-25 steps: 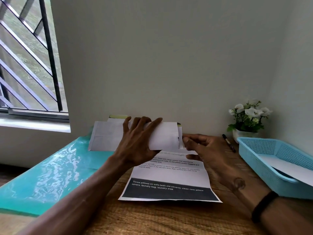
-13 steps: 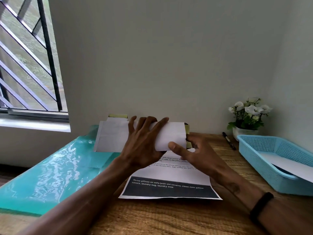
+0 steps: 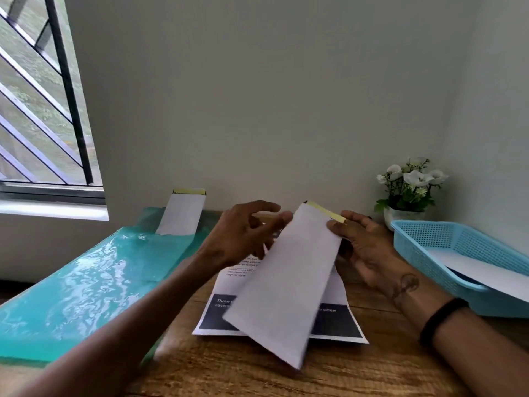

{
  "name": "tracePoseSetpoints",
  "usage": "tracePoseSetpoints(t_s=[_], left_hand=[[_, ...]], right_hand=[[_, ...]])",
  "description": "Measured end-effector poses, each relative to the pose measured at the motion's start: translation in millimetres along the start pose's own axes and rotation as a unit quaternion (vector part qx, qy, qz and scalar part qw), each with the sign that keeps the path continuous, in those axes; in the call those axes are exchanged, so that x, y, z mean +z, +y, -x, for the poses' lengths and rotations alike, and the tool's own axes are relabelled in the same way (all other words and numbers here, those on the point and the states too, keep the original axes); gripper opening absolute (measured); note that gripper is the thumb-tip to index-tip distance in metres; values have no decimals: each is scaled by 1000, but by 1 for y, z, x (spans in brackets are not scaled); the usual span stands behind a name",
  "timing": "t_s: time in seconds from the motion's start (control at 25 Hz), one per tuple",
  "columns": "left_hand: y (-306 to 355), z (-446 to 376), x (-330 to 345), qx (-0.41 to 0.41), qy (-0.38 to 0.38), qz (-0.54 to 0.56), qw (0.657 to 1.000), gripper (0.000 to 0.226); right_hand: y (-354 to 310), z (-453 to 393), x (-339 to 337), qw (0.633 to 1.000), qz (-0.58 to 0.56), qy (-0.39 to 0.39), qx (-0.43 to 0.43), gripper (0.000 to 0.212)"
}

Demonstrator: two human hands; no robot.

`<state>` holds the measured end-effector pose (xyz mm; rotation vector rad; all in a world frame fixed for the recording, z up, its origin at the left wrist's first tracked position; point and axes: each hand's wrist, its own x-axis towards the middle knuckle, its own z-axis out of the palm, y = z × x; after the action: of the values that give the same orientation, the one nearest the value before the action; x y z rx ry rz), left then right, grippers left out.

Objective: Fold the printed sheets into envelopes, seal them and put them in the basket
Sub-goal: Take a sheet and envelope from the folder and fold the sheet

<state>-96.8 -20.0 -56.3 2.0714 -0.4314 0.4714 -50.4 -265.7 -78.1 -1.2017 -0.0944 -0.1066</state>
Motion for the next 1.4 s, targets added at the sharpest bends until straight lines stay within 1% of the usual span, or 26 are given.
tracePoseSetpoints(t_s=[0.04, 0.08, 0.12, 0.2, 0.28, 0.36, 0.6, 0.64, 0.68, 0.72, 0.76, 0.8, 0.88, 0.92, 1.0, 1.08, 1.24, 1.28, 1.4], left_hand=[[0, 0, 2, -49, -25, 105, 993, 45], [-1, 1, 4, -88, -42, 162, 982, 38], [-3, 2, 7, -113, -53, 187, 974, 35], [-10, 4, 15, -136, -64, 218, 964, 34], [-16, 5, 20, -157, -49, 251, 954, 26], [-18, 5, 22, -167, -30, 266, 949, 20], [-14, 7, 25, -129, -3, 222, 966, 11], [-13, 9, 25, -124, 2, 215, 969, 6], [-11, 12, 25, -117, 7, 202, 972, 4], [-9, 14, 26, -101, 15, 174, 979, 9], [-8, 16, 27, -68, 27, 124, 990, 12], [-8, 17, 28, -19, 38, 53, 998, 12], [-6, 20, 31, 89, 42, -73, 992, 12], [-4, 21, 33, 122, 42, -103, 986, 12], [-2, 20, 34, 149, 59, -113, 981, 11], [-4, 18, 34, 146, 83, -94, 981, 10], [-8, 13, 31, 63, 101, -25, 993, 12], [-9, 13, 31, 53, 100, -29, 993, 12], [-8, 18, 31, 67, 80, -112, 988, 20]], right_hand=[[1, 0, -2, 1000, 10, -11, 12, 45], [1, 1, -2, 999, 21, -30, 28, 43], [2, 3, -2, 997, 33, -53, 43, 41], [2, 7, 0, 991, 56, -102, 64, 42], [3, 11, 4, 984, 65, -145, 78, 43], [5, 13, 6, 979, 68, -171, 84, 40], [9, 10, 7, 977, 110, -166, 72, 20], [10, 11, 8, 978, 114, -160, 68, 21], [11, 12, 9, 979, 118, -153, 60, 31], [13, 13, 10, 981, 125, -139, 55, 44], [15, 14, 11, 983, 134, -121, 47, 53], [17, 16, 12, 984, 143, -105, 35, 54], [19, 18, 14, 983, 166, -81, 6, 43], [18, 19, 15, 982, 175, -70, -6, 38], [14, 19, 15, 983, 175, -51, -21, 34], [8, 20, 18, 987, 157, -36, -23, 33], [1, 19, 24, 992, 122, -27, 14, 32], [0, 18, 25, 992, 117, -28, 26, 33], [-7, 17, 23, 995, 82, -27, 53, 32]])
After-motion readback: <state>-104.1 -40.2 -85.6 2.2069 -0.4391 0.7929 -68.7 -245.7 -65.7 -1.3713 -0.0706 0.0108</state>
